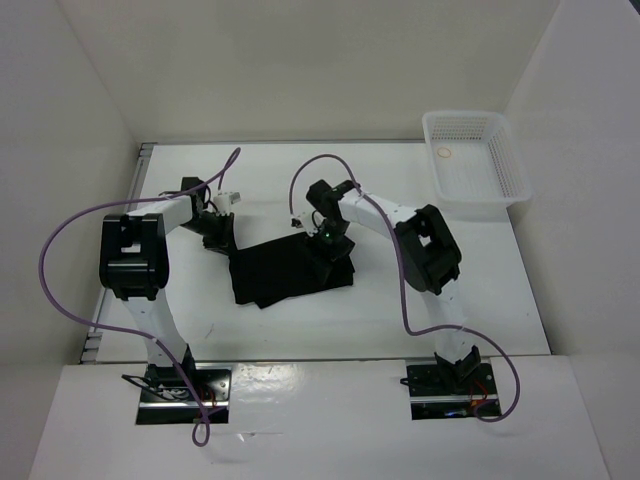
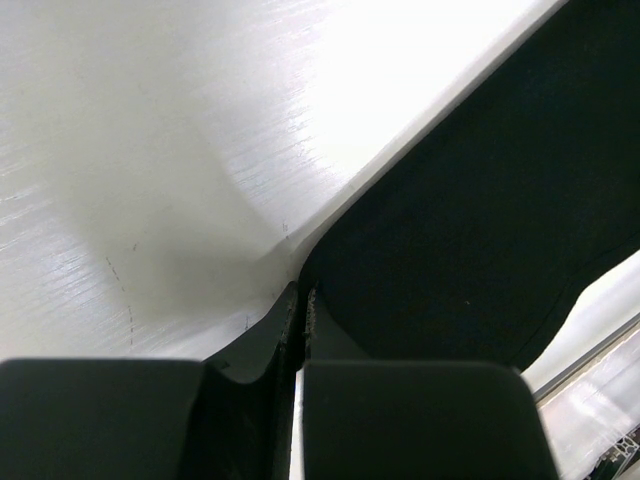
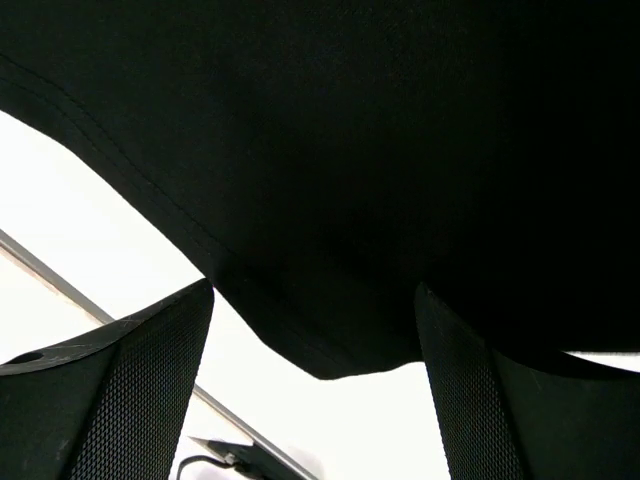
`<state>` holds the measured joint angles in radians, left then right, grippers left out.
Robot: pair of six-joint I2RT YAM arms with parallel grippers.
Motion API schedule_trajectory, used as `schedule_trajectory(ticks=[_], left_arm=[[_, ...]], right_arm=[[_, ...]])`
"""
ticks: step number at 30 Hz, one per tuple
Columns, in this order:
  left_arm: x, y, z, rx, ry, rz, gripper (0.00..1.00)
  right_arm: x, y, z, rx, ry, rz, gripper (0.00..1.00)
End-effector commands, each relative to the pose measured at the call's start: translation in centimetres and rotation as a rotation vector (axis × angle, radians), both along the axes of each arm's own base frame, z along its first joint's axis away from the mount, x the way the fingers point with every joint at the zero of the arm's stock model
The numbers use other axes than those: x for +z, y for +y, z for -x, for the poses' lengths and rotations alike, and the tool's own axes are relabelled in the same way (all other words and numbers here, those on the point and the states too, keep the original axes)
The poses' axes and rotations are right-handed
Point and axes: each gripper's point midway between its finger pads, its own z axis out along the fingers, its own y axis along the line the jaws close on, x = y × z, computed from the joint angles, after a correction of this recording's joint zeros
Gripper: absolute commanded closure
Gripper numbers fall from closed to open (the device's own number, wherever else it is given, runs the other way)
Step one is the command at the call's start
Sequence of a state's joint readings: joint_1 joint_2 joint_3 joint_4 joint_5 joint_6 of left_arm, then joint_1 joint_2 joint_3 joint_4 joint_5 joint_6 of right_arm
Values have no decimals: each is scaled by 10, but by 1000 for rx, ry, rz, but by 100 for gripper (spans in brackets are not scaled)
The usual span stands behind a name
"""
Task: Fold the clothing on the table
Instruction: Fold the skirt
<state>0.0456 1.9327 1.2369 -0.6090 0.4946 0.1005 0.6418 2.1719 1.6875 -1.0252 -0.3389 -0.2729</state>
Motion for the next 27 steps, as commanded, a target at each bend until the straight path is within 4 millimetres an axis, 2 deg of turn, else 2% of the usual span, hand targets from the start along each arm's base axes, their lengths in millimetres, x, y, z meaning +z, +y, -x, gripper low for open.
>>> schedule_trajectory(ticks=[1,4,6,7,8,14,19,22,23,24,25,27], left_arm=[[-10,13,2,8,0,-65,100],[-10,13,2,8,0,-65,100],[-7,14,0,1,-13,-67,100],[-7,17,0,10,-13,-67,100],[-7,17,0,10,-13,-67,100],[-7,20,0,19,-13,-67,100],[-4,20,-1,19,-22,-68,100],[-1,22,-3,27,-31,-60,100],[-1,22,-3,27,-32,-60,100],[-1,22,-3,27,-32,-60,100],[-1,22,-3,27,-32,-60,100],[0,20,-3,25,-32,-49,100]], right_arm=[[-26,-3,-1,24,29,34,14],[-37,-8,-18,3,7,67,14],[-35,-6,-36,-19,-44,62,14],[-37,-11,-45,-33,-62,81,14],[-30,-7,-56,-36,-98,74,14],[-23,-14,-106,-106,-241,113,14],[-16,-12,-126,-125,-289,104,14],[4,-5,-123,-123,-294,52,14],[26,-2,-125,-119,-314,-3,14],[38,1,-123,-108,-322,-32,14],[69,2,-124,-116,-366,-92,14],[99,1,-121,-117,-383,-189,11]])
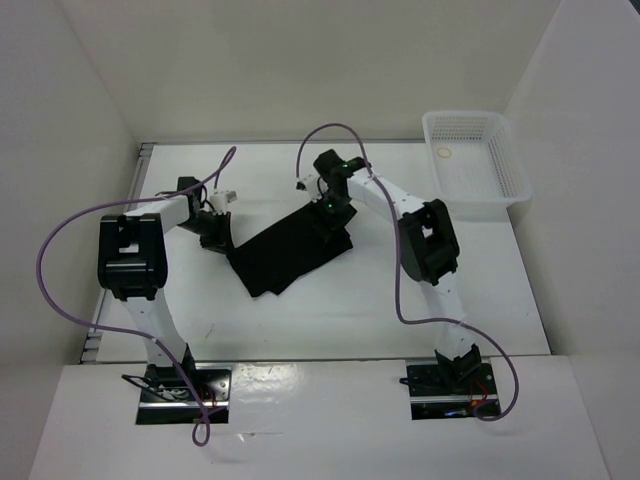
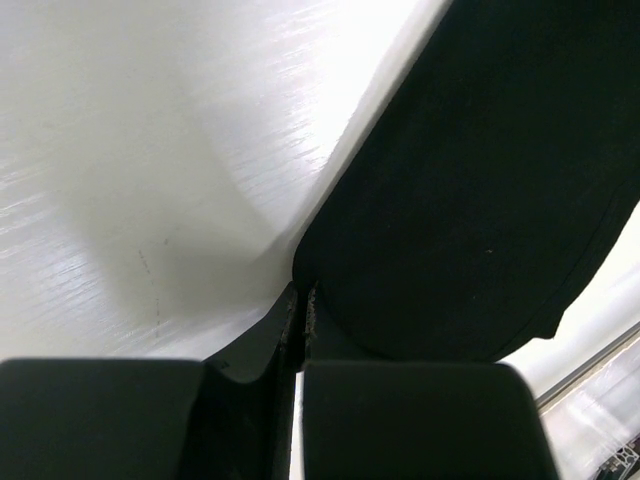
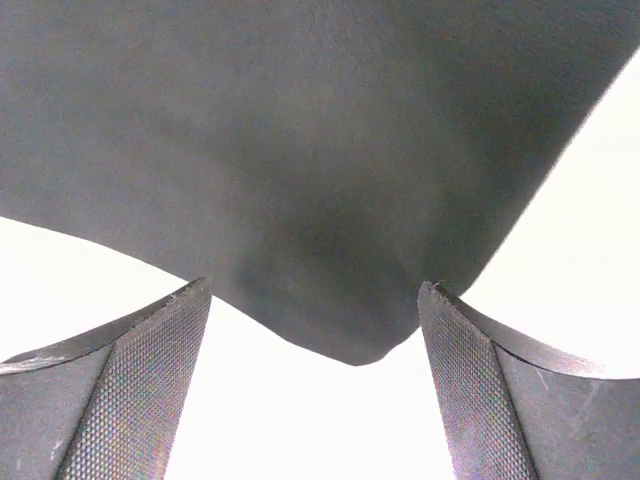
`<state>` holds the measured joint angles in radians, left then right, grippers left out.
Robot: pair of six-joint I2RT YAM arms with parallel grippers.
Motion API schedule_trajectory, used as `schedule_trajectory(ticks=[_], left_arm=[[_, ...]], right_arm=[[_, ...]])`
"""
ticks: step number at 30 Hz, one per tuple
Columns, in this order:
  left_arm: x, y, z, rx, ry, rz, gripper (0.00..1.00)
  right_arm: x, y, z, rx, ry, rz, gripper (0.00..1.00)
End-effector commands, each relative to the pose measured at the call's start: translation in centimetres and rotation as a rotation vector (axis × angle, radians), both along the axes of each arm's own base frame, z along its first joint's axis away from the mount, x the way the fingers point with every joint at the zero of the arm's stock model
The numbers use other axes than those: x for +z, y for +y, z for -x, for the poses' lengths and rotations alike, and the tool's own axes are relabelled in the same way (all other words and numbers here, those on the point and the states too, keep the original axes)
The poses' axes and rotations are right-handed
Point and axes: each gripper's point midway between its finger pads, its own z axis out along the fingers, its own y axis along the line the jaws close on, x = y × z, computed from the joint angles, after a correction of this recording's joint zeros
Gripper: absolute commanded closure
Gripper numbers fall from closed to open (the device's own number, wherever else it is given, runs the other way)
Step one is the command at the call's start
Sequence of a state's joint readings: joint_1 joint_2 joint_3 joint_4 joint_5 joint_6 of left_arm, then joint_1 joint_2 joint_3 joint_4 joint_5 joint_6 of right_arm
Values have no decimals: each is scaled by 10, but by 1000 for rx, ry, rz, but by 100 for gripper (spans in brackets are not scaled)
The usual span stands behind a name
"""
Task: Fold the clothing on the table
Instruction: Fold the skirt
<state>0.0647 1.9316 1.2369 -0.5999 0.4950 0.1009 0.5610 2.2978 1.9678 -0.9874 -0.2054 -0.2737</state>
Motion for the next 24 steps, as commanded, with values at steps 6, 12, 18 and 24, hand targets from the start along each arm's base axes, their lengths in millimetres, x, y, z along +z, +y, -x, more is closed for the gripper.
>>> schedule_trajectory(ticks=[6,12,18,24], left_arm=[[0,12,1,4,-22,-40,100],[0,12,1,4,-22,-40,100],[1,11,1,2,-23,-31,100],[1,11,1,2,-23,-31,100]], right_arm=[[101,-61,-19,-92,-177,-227,10],[44,-97,-1,-161,-53,-217,10],[4,-105,15,-187,64,-225,11],[-3,-92,6,-176,122,-297,11]])
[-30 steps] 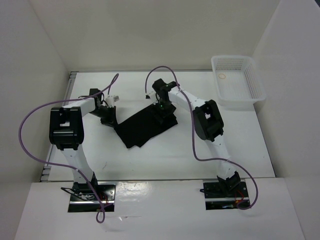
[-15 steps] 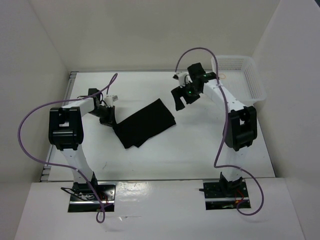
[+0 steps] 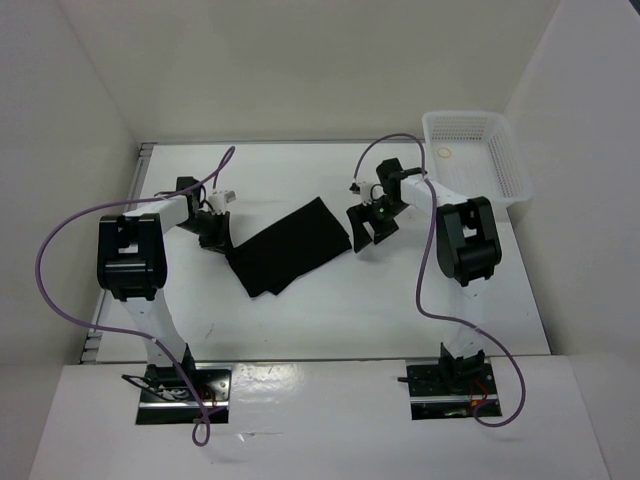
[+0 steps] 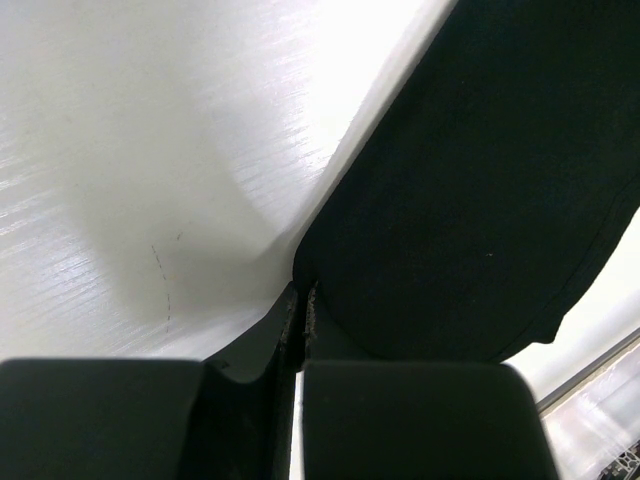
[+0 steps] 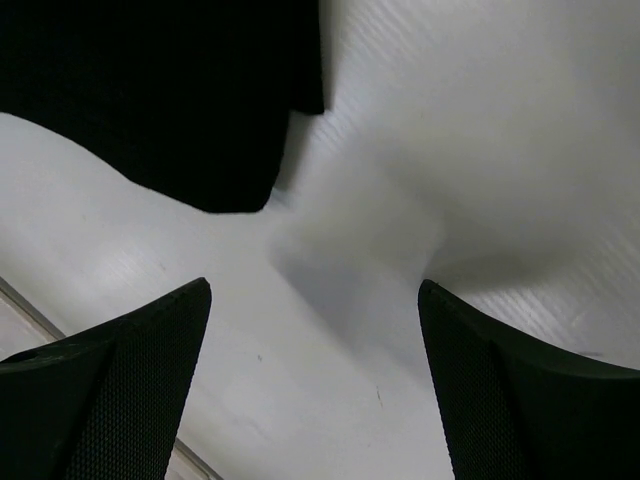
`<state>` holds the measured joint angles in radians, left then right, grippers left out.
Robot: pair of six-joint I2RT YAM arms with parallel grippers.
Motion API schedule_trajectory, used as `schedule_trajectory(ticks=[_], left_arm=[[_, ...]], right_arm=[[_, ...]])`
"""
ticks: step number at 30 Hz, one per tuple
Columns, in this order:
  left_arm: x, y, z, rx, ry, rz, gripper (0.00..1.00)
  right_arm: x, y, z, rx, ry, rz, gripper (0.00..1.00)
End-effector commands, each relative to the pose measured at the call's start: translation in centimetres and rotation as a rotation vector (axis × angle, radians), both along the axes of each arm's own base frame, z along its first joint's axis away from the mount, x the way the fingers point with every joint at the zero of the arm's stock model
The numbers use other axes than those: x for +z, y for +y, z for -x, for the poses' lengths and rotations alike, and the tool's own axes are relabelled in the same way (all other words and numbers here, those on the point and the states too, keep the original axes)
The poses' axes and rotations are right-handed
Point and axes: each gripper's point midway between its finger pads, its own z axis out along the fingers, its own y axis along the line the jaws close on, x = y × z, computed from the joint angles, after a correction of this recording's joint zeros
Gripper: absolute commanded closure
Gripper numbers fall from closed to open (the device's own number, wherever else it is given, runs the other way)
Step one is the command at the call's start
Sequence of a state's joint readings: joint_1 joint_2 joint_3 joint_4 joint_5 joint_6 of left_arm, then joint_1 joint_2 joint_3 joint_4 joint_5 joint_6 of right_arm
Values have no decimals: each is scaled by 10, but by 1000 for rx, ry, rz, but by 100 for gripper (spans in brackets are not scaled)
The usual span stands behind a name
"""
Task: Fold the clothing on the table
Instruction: Fold the skirt
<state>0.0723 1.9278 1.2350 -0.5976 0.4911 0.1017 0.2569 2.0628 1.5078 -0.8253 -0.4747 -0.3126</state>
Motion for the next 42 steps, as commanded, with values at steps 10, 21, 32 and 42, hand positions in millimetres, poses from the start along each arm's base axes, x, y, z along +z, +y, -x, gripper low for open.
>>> schedule_trajectory(ticks=[10,21,32,42], left_arm=[[1,6,2,-15,-24,-20,100],[-7,3,6,-28,6,-1,100],[-6,2,6,-30,5,8,100],[-6,2,6,-30,5,8,100]], right_arm=[[-11,28,-27,34,25,-143,14],[-31,39,-27,47,56,-158,15],[-44,75,-21,118,60,-128,21],[-66,70,-9,120,83,-31,83]])
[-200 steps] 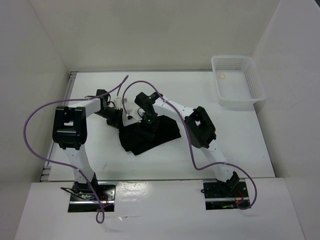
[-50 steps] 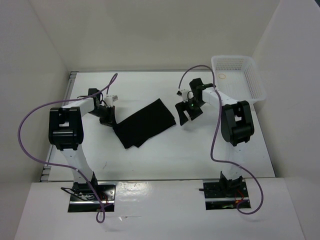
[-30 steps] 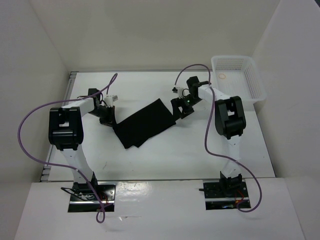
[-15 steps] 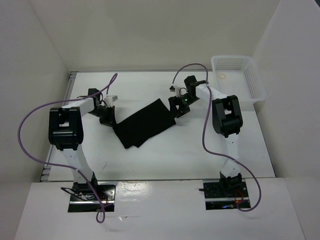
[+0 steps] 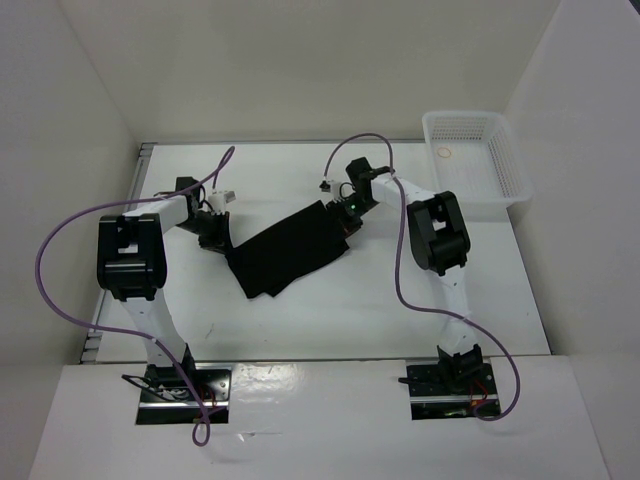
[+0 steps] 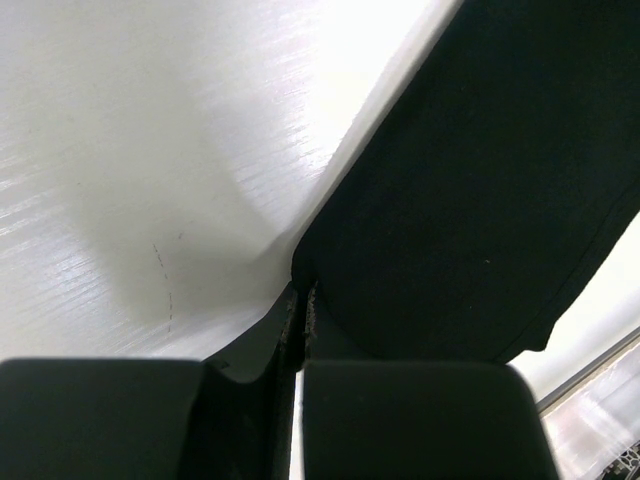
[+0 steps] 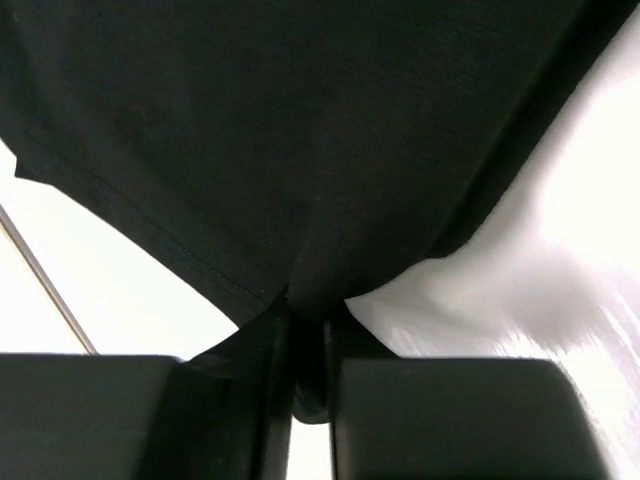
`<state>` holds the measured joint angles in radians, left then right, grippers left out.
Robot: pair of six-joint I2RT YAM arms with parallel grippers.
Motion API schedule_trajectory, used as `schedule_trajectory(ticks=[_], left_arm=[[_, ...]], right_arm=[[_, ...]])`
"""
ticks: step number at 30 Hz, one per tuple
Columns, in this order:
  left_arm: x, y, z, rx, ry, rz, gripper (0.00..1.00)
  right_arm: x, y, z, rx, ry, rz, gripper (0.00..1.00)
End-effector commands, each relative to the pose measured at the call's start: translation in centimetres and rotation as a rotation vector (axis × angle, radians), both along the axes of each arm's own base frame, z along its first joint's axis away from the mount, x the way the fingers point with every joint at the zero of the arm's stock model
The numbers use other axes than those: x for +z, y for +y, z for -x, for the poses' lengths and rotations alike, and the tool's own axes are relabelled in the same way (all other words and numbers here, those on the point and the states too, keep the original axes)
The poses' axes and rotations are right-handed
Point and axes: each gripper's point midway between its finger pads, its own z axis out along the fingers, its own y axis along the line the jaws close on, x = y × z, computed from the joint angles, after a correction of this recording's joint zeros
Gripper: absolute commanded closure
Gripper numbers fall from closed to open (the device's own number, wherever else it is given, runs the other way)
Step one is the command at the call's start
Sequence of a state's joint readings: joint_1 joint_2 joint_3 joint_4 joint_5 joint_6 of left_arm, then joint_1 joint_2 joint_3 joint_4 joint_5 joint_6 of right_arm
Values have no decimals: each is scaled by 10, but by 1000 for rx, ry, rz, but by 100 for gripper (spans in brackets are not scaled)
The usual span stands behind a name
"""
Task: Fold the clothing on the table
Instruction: Fold the skirt
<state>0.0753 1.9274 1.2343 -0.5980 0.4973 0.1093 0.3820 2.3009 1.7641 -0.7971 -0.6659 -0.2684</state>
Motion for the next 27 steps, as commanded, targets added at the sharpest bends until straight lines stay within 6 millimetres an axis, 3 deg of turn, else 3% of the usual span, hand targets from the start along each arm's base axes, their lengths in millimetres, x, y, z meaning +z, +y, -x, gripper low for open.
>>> schedule_trajectory(ticks=[1,5,7,9,11,14,15,22,23,27], left_arm=[[-6,1,6,-25,9,3,100],[-6,1,6,-25,9,3,100],[-6,1,6,-25,9,3,100],[-6,1,6,-25,9,3,100],[-6,1,6,-25,9,3,100],[-9,1,7,-25,18,4,100],[-9,1,7,-25,18,4,100],[-9,1,7,-25,18,4,100],[-9,1,7,-25,18,4,100],[-9,1,7,-25,18,4,100]], right_arm=[[-47,-25,8,-4,19,168,87],[-39,-37,-2,-48,-26,219,100],[-30,-40,-11,-68,-65,244,100],[-8,-44,-28,-105,-144,270,100],[10,-38,-33,-109,-183,279,100],[34,-13,-27,-88,-261,296,100],[43,7,-15,-44,-296,295,100],[71,80,23,102,-455,330,100],[68,84,26,107,-450,342,100],[93,109,31,133,-505,325,100]])
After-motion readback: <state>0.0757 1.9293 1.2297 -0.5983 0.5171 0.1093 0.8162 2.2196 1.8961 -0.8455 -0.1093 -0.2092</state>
